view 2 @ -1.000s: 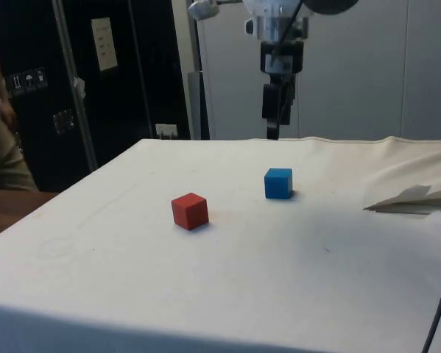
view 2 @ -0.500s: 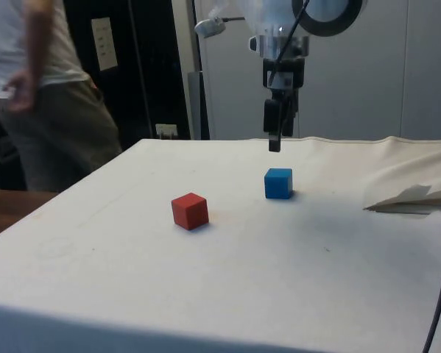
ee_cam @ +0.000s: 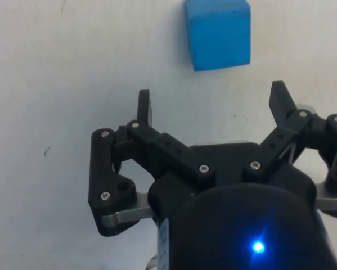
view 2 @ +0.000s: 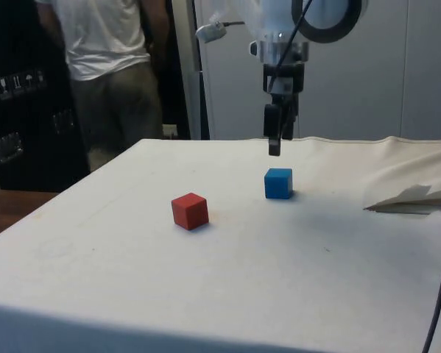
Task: Stack the two cubes.
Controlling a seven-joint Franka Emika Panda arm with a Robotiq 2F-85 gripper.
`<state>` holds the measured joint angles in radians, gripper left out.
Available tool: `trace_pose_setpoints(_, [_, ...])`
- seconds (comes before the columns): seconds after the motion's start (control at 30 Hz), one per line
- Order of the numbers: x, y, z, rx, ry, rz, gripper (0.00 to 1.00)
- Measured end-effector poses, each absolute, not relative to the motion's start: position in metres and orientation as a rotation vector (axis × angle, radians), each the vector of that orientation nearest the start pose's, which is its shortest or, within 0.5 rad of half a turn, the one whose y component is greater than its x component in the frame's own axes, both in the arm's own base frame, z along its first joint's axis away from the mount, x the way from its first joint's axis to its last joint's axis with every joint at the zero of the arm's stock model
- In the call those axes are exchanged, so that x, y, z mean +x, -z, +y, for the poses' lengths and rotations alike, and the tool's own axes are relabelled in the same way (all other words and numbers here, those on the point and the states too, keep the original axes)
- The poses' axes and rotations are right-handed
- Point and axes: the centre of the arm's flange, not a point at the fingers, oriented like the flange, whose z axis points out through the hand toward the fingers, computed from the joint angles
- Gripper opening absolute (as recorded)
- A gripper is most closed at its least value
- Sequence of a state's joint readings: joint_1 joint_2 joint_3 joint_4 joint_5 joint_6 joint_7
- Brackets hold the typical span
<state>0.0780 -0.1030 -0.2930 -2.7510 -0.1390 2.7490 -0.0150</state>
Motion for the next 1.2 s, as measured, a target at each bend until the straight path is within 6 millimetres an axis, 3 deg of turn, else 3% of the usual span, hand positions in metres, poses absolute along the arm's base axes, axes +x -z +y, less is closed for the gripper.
trace_pose_setpoints(0.4, [0.409, -0.245, -0.08, -3.184, 0.182, 0.049, 1.0])
trace_pose_setpoints(0.77, [0.41, -0.229, -0.08, -3.183, 0.148, -0.048, 1.0])
trace_pose_setpoints(1.2, [0.409, -0.226, -0.089, -3.176, 0.141, -0.062, 1.0])
